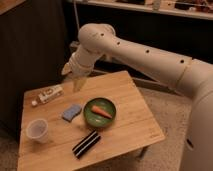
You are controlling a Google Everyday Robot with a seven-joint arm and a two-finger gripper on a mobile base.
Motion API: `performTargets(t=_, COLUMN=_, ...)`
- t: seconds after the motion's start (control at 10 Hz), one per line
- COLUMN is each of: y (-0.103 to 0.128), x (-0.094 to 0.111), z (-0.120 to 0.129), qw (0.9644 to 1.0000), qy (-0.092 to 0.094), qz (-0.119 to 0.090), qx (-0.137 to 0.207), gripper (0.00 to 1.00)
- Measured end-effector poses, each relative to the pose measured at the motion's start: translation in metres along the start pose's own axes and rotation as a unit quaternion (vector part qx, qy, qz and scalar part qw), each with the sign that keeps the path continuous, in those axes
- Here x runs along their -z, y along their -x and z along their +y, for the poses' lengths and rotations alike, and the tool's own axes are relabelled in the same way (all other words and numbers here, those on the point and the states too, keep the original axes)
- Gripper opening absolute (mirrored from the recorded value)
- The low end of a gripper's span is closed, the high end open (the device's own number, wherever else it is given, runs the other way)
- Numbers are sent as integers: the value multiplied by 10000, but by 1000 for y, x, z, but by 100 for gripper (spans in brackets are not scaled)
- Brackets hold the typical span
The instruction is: Stand the bottle upright
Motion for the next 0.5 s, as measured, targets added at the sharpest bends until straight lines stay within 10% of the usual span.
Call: performTargets(t=0.5, y=2, x=2, z=2, qw=9983, qy=208, qz=-54, qx=535, gripper=65)
